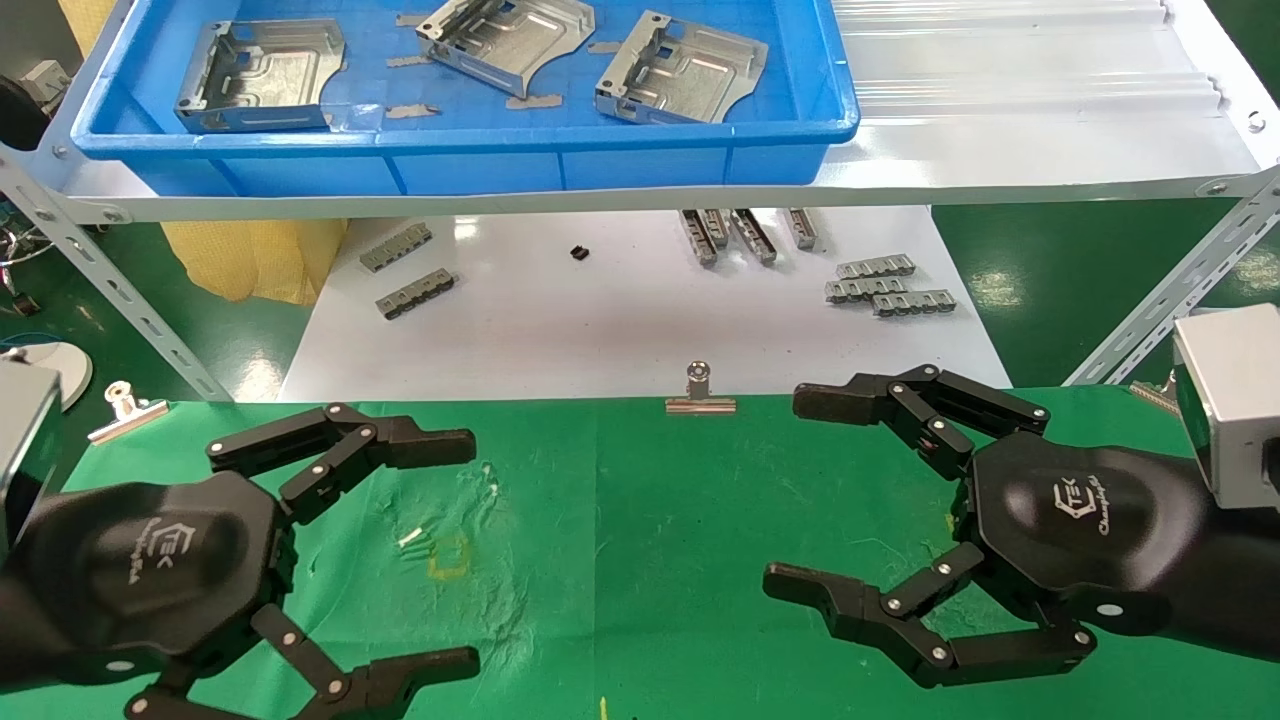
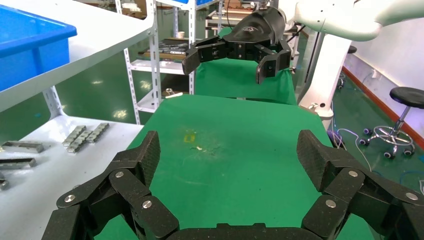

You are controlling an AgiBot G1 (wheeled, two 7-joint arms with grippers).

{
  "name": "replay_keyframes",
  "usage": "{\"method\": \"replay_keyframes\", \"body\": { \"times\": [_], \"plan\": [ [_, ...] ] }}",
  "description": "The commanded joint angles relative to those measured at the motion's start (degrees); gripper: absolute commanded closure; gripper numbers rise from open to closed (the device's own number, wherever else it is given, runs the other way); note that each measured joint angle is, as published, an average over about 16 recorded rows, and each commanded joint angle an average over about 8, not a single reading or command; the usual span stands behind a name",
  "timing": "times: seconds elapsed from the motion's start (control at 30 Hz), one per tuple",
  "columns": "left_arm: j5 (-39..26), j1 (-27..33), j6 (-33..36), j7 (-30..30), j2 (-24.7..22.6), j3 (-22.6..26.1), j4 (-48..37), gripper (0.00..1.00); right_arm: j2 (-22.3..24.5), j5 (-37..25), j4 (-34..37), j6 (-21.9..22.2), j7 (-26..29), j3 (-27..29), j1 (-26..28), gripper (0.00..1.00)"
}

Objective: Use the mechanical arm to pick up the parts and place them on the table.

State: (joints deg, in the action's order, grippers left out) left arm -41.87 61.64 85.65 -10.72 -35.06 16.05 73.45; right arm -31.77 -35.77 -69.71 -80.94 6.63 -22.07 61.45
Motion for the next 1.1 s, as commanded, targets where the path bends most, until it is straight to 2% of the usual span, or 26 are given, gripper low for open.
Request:
{"method": "replay_keyframes", "body": {
  "times": [0.03,0.83,0.87,1.1],
  "plan": [
    [0.00,0.00,0.00,0.00,0.00,0.00,0.00,0.00,0.00,0.00,0.00,0.00,0.00,0.00,0.00,0.00],
    [0.00,0.00,0.00,0.00,0.00,0.00,0.00,0.00,0.00,0.00,0.00,0.00,0.00,0.00,0.00,0.00],
    [0.00,0.00,0.00,0.00,0.00,0.00,0.00,0.00,0.00,0.00,0.00,0.00,0.00,0.00,0.00,0.04],
    [0.00,0.00,0.00,0.00,0.00,0.00,0.00,0.00,0.00,0.00,0.00,0.00,0.00,0.00,0.00,0.92]
  ]
}}
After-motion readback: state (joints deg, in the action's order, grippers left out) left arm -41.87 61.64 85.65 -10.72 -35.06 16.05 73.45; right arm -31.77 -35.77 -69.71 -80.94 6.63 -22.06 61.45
